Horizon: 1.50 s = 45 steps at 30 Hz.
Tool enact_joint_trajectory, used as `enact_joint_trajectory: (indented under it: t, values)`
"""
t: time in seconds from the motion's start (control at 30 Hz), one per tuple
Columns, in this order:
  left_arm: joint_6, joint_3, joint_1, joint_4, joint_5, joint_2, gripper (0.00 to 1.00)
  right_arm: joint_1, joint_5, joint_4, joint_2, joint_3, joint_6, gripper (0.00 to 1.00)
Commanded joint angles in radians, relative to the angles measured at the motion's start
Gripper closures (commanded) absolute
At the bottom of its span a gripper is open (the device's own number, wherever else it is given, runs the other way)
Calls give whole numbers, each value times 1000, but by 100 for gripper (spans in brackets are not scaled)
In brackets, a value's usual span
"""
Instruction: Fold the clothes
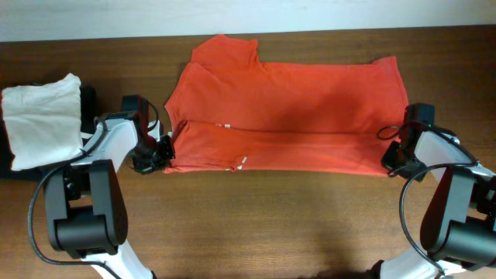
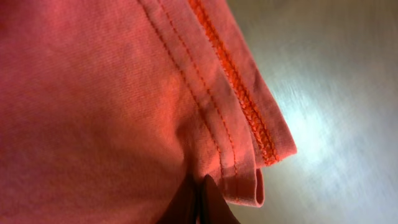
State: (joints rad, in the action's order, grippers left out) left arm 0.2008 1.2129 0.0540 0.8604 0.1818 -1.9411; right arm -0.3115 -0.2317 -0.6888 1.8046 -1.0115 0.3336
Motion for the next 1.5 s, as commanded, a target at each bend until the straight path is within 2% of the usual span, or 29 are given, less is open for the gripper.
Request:
enact_joint_trajectory:
  t: [0.0, 0.1, 0.2, 0.43, 0.5, 0.57, 0.6, 0.63, 0.67, 0.8, 0.87, 1.03, 1.13, 1.33, 1.47]
  values:
    - [-3, -34, 2, 90, -106, -43, 100, -32, -74, -127, 35, 51, 73, 96]
    - [31, -34, 15, 203, -171, -43, 100, -78, -148, -220, 35, 51, 124, 96]
    - [30, -34, 19, 266, -147, -42, 100, -110, -146, -244, 34, 51, 124, 96]
    - [30, -32, 10, 274, -144, 34, 100, -107, -39, -267, 1, 0, 64, 96]
    - [30, -27, 10, 269, -145, 87, 95, -107, -22, -296, -28, -40, 64, 96]
    - [30, -15, 10, 252, -144, 151, 60, -107, 3, -328, -58, -92, 64, 92]
    - [30, -5, 10, 240, -145, 184, 33, -107, 20, -351, -73, -124, 64, 89]
    - [30, 8, 10, 224, -144, 214, 14, -107, 35, -372, -87, -154, 64, 77]
    - [30, 24, 10, 203, -144, 240, 2, -107, 46, -387, -99, -179, 64, 69]
    - [-47, 84, 0, 76, -78, 268, 1, -107, 49, -454, -122, -266, 63, 57]
    - [-90, 88, -17, -33, -39, 268, 1, -107, 57, -488, -122, -298, 62, 56]
    - [-164, 117, -97, -283, -39, 228, 1, -107, 226, -512, -122, -316, -65, 56]
    - [-191, 179, -126, -317, -39, 165, 1, -107, 251, -528, -122, -316, -81, 55]
    - [-206, 444, -145, -322, -38, -108, 1, -107, 258, -554, -122, -316, -95, 56]
    - [-206, 616, -145, -339, 43, -293, 1, -107, 259, -563, -122, -316, -94, 55]
